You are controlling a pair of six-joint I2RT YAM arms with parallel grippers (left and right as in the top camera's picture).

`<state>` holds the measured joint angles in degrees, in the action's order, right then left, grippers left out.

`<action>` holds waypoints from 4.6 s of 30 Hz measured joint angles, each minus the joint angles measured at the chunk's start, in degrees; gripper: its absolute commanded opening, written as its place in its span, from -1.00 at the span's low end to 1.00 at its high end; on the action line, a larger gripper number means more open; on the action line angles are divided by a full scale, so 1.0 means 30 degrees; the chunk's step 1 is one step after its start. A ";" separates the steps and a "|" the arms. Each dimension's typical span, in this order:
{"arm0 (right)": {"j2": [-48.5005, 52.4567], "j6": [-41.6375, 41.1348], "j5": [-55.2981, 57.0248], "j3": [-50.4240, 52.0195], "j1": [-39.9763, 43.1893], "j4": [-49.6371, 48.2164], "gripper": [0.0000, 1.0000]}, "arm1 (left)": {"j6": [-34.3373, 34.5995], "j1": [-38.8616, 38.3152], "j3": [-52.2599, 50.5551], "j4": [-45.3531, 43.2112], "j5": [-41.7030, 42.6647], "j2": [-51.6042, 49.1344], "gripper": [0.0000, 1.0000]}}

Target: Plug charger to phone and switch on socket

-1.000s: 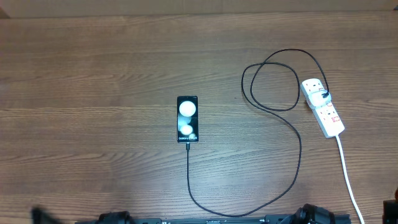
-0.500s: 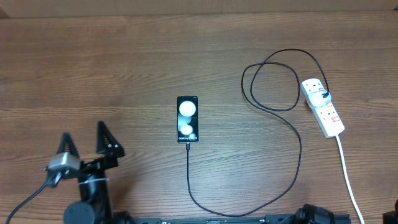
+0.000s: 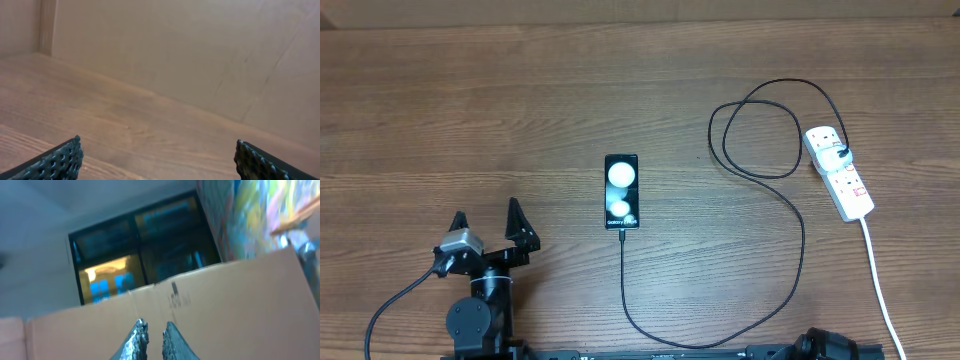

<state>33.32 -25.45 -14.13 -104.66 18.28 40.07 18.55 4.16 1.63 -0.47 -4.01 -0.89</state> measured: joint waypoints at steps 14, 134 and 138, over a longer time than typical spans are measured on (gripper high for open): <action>-0.0998 0.0007 0.0423 -0.0350 -0.0882 0.0226 -0.77 | -0.1341 0.0000 -0.0066 0.1268 0.0131 0.0007 0.99; -1.0863 -0.0007 0.4568 3.4250 -0.7482 -1.0637 1.00 | -0.1392 0.0000 -0.0138 0.2018 0.0138 0.0007 0.99; -1.0863 0.1399 0.4663 3.4250 -0.7482 -1.0644 1.00 | -0.1392 0.0000 -0.0138 0.2025 0.0138 0.0007 0.99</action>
<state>0.73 -21.26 -0.14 -1.91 -4.16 8.14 14.37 4.16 1.21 5.61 -3.60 -0.86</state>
